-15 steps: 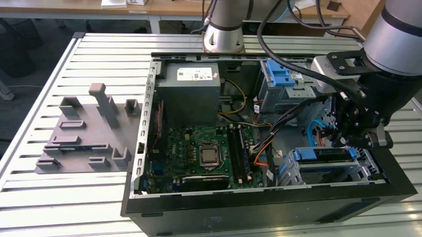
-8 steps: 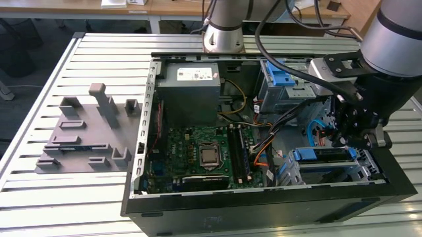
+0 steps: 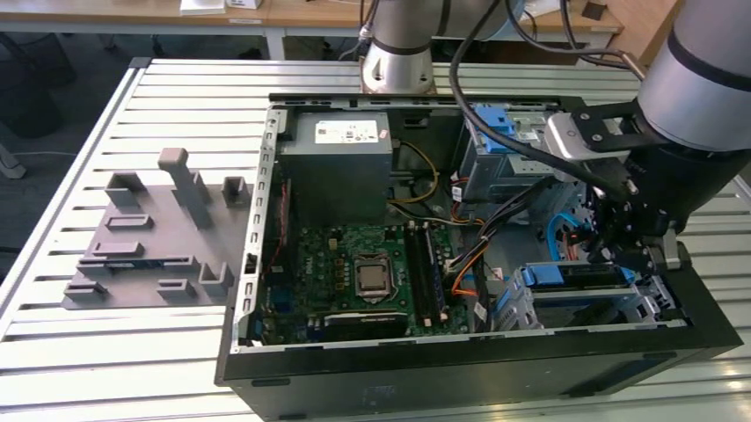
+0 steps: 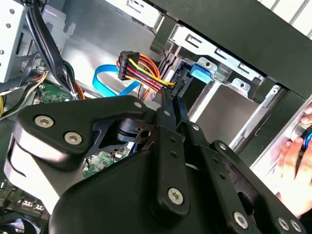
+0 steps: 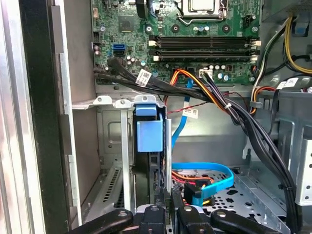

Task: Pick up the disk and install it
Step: 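Insert the first disk wire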

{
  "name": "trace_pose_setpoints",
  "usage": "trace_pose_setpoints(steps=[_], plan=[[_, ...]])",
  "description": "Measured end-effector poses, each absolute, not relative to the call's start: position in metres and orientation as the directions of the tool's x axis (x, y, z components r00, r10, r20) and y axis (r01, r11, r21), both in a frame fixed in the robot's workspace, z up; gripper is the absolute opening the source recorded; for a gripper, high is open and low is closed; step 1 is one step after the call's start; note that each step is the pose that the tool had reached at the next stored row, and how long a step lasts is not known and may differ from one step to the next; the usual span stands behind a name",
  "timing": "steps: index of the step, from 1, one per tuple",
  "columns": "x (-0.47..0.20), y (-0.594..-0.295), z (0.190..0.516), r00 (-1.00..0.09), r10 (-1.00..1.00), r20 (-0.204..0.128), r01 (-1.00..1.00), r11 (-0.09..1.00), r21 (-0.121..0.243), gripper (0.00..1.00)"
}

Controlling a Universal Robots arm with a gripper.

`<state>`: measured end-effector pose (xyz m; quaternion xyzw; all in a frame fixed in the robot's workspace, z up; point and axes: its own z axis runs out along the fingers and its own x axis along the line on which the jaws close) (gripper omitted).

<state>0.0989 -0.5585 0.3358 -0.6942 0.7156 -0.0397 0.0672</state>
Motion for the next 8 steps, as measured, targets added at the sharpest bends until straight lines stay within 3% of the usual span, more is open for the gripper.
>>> trace_pose_setpoints(steps=[8], plan=[[0.095, -0.5605, 0.3334, -0.025, -0.999, -0.042, -0.985, 0.032, -0.167, 0.17]])
